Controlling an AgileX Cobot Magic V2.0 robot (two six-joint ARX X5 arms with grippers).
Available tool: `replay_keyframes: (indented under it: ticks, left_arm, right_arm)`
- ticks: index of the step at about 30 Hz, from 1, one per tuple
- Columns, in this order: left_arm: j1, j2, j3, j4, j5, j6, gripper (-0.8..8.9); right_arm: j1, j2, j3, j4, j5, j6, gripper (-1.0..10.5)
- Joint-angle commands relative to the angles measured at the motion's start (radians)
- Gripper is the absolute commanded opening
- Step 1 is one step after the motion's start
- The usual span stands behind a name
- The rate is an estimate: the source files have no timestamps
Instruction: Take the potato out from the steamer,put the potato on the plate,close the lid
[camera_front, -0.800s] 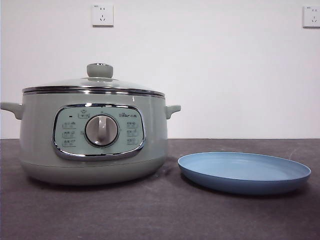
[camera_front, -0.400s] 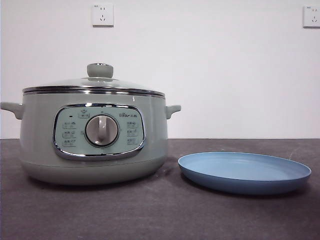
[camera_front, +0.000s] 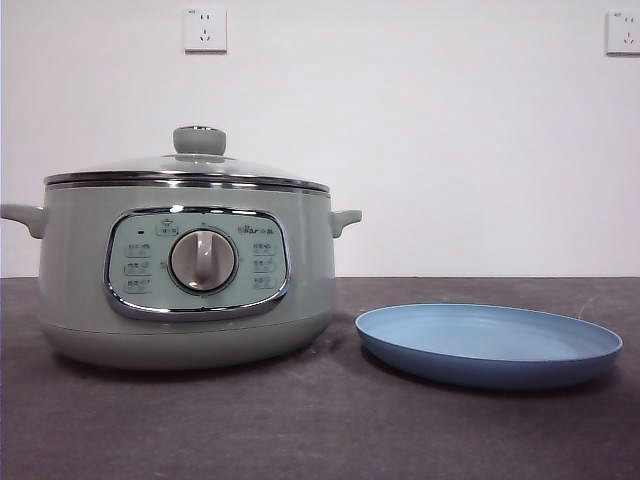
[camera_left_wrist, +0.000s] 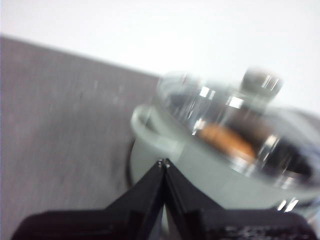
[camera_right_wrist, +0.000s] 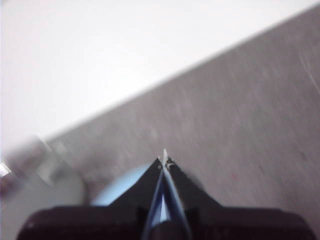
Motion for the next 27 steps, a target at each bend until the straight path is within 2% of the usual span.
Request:
replay_keyframes:
  ticks: [1, 4, 10, 16, 19, 23, 27]
  left_arm:
    - [0.003, 0.022, 0.100, -0.032, 0.003, -0.024, -0.06]
    - [0.003, 0.084, 0.216, -0.079, 0.002, -0.021, -0.05]
    - [0.003, 0.290, 0.484, -0.114, 0.007, 0.038, -0.05]
    - [0.003, 0.493, 0.784, -0.132, 0.123, 0.124, -0.05]
    - [0.003, 0.590, 0.937, -0.190, 0.188, 0.134, -0.05]
    - [0.003, 0.716, 1.117, -0.300, 0.294, 0.163, -0.05]
    - [0.002, 0.829, 1.250, -0.423, 0.388, 0.190, 0.02]
  right_arm:
    - [0.002, 0.035, 0.089, 0.021, 0.016, 0.067, -0.1]
    - [0.002, 0.110, 0.203, 0.021, 0.017, 0.051, -0.1]
    - [0.002, 0.325, 0.489, 0.020, 0.014, -0.093, -0.1]
    - [0.002, 0.534, 0.783, 0.021, 0.003, -0.179, -0.1]
    - [0.002, 0.630, 0.921, 0.021, -0.105, -0.205, -0.1]
    - [0.002, 0.772, 1.108, -0.032, -0.342, -0.226, -0.1]
    - [0.009, 0.913, 1.283, -0.151, -0.569, -0.229, 0.1]
